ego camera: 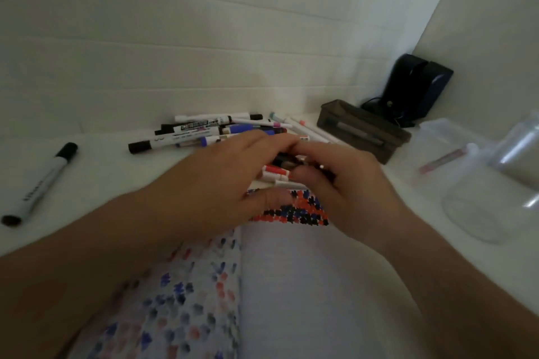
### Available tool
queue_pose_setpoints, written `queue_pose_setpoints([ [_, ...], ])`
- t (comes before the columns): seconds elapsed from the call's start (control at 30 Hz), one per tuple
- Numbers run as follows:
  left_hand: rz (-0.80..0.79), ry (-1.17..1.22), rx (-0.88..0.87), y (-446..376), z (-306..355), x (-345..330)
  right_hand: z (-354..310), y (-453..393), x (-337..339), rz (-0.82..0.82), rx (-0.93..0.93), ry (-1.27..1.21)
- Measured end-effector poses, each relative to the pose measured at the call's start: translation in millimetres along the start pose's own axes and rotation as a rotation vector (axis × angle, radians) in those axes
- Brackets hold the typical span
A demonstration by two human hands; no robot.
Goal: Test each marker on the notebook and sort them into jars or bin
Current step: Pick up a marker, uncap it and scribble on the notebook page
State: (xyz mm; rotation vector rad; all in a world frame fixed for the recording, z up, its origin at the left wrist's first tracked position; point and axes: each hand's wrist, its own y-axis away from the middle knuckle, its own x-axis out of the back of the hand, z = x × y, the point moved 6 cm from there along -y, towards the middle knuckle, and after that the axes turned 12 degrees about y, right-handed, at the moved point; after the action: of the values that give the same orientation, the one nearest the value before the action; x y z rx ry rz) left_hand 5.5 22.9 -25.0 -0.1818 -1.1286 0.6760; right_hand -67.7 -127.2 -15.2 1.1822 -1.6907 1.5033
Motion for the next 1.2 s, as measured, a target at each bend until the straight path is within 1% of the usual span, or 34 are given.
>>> queue_pose_setpoints([
  [0.07,0.073,0.009,-0.005,-2.7,-5.0,2.3,8.7,1.5,-14.4,-0.129,-0.193,-0.222],
  [0.17,0.096,0.073,0.018,-0.7,-7.9,3.8,8.0,6.4,-29.6,-0.350,-0.207,-0.330],
  [0.2,0.109,0.150,0.040,0.4,-7.9,4.0,7.1,8.3,-31.7,-0.406,-0.217,-0.389],
  [0.23,0.138,0.277,0.073,0.8,-7.6,5.1,7.3,9.7,-32.2,-0.423,-0.241,-0.469],
  [0.3,0.209,0.555,0.150,0.9,-9.7,6.1,9.3,9.1,-28.1,-0.329,-0.346,-0.767],
  [0.33,0.215,0.599,0.166,0.7,-9.9,5.1,11.0,8.4,-26.0,-0.254,-0.394,-0.956],
  [0.4,0.126,0.520,0.159,-0.6,-4.6,-1.1,11.8,6.2,-21.6,-0.142,-0.414,-1.255],
  [0.43,0.059,0.458,0.149,-0.7,-0.4,-6.5,12.8,5.3,-21.7,-0.116,-0.398,-1.317],
  [0.5,-0.031,0.367,0.140,-0.9,6.0,-16.1,13.7,5.1,-25.7,-0.097,-0.381,-1.321],
  [0.6,-0.063,0.225,0.158,-1.6,4.6,-23.3,11.1,7.0,-32.5,-0.091,-0.398,-1.209],
  [0.63,-0.068,0.210,0.159,-1.3,3.6,-23.6,8.3,6.9,-33.1,-0.090,-0.381,-1.161],
  [0.7,-0.090,0.209,0.138,-0.3,6.5,-23.9,5.1,5.3,-33.1,-0.080,-0.361,-1.125],
  [0.77,-0.104,0.221,0.095,0.5,10.7,-25.8,5.3,5.0,-33.3,-0.076,-0.352,-1.146],
  [0.83,-0.111,0.290,0.099,-1.1,11.6,-27.3,7.0,5.0,-30.9,-0.074,-0.351,-1.177],
  [0.93,-0.142,0.374,0.170,-0.5,10.0,-29.0,9.5,6.0,-17.6,-0.075,-0.310,-1.144],
  [1.0,-0.173,0.368,0.221,0.9,9.1,-30.1,19.1,4.8,-1.1,-0.096,-0.274,-1.124],
  [1.07,-0.220,0.345,0.291,3.7,9.5,-32.0,36.3,7.9,15.8,-0.140,-0.296,-1.150],
  [1.13,-0.317,0.216,0.297,5.1,12.1,-36.7,53.6,20.3,19.9,-0.190,-0.364,-1.123],
  [1.2,-0.436,-0.012,0.212,4.7,20.1,-44.2,62.5,39.3,9.3,-0.208,-0.438,-0.984],
])
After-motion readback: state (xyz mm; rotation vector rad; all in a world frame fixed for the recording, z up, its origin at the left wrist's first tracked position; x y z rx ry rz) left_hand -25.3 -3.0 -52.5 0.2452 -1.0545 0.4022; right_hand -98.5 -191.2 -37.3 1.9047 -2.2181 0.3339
